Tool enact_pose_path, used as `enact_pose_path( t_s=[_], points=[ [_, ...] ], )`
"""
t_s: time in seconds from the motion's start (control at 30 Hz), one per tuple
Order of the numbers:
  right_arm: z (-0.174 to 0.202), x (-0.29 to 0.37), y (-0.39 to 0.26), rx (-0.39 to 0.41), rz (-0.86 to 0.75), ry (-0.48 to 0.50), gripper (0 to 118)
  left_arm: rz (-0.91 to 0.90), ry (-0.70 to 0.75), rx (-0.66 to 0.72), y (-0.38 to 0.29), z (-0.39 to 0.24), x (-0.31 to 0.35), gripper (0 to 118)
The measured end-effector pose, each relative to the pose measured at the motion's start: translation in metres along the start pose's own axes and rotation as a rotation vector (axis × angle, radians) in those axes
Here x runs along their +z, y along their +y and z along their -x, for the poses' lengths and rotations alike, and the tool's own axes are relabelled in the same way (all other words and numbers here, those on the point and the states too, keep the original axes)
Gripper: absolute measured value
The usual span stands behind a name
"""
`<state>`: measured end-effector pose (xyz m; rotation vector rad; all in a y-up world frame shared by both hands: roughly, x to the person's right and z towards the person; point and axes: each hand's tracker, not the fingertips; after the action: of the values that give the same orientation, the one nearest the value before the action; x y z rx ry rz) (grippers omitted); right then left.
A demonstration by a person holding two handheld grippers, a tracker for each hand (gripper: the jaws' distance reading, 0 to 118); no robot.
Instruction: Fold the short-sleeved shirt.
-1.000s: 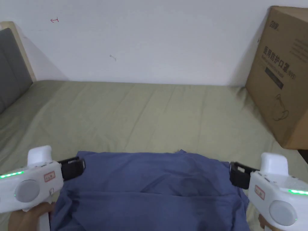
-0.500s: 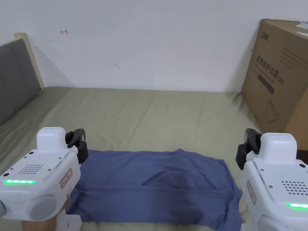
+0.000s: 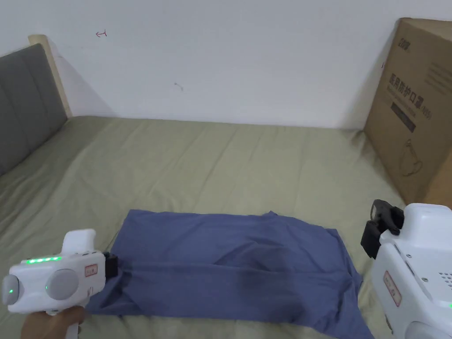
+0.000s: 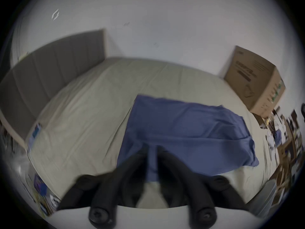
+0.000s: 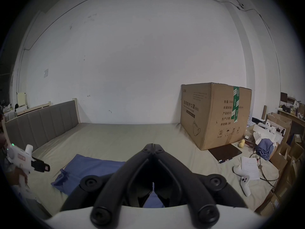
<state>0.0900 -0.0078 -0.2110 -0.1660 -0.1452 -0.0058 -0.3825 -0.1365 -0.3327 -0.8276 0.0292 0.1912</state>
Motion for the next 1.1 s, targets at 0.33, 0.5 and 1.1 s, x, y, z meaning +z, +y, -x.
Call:
enact_pose_path(
  t_s=[0.33, 0.5, 1.1],
  points=[
    [-0.012, -0.032, -0.029, 0.008, 0.137, -0.017, 0, 0.222, 0.124, 0.001, -0.032, 0.035, -0.072, 93],
    [-0.023, -0.051, -0.056, -0.008, 0.242, -0.036, 0, 0.267, 0.093, -0.032, -0.037, 0.026, -0.094, 28],
    [-0.066, -0.120, -0.221, -0.109, 0.844, -0.067, 54, 0.159, 0.044, -0.024, -0.018, 0.022, -0.056, 4]
  ],
)
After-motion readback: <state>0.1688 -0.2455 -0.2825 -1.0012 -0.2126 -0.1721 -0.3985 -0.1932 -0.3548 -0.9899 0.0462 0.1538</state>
